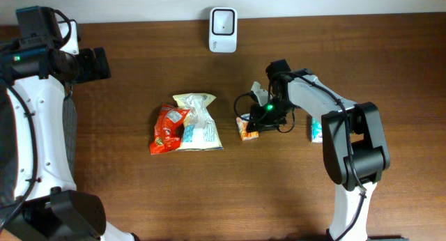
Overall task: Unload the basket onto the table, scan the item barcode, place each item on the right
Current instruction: 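Grasp the orange tissue pack with the right gripper, then lift the orange pack and hold it over the scanner window, then lower the orange pack onto the table beside the green pack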
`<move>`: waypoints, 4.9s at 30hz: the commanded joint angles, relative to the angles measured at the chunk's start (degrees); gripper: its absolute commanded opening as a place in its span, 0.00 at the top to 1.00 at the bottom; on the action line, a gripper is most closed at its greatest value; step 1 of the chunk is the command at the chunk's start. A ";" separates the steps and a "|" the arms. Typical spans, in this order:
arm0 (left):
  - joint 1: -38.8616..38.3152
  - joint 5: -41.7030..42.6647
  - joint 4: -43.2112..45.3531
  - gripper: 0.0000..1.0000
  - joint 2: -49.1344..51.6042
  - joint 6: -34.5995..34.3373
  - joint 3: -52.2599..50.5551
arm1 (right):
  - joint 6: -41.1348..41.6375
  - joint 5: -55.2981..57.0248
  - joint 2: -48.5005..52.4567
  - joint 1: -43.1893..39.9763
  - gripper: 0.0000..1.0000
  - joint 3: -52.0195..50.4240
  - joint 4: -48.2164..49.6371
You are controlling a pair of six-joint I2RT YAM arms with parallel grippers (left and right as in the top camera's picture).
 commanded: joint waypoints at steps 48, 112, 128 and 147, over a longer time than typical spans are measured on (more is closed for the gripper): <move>0.13 0.42 0.09 0.01 0.09 0.87 0.11 | 16.00 -14.53 -11.28 -4.00 0.96 23.54 -3.37; 0.15 0.42 0.09 0.01 0.09 0.87 0.11 | 10.93 26.40 -4.87 0.66 0.96 34.38 -32.87; 0.13 0.42 0.09 0.01 0.09 0.87 0.11 | 13.84 13.09 -1.81 10.99 0.49 7.56 0.59; 0.13 0.42 0.09 0.01 0.09 0.87 0.11 | 13.29 31.89 0.50 -16.70 0.61 7.58 -13.64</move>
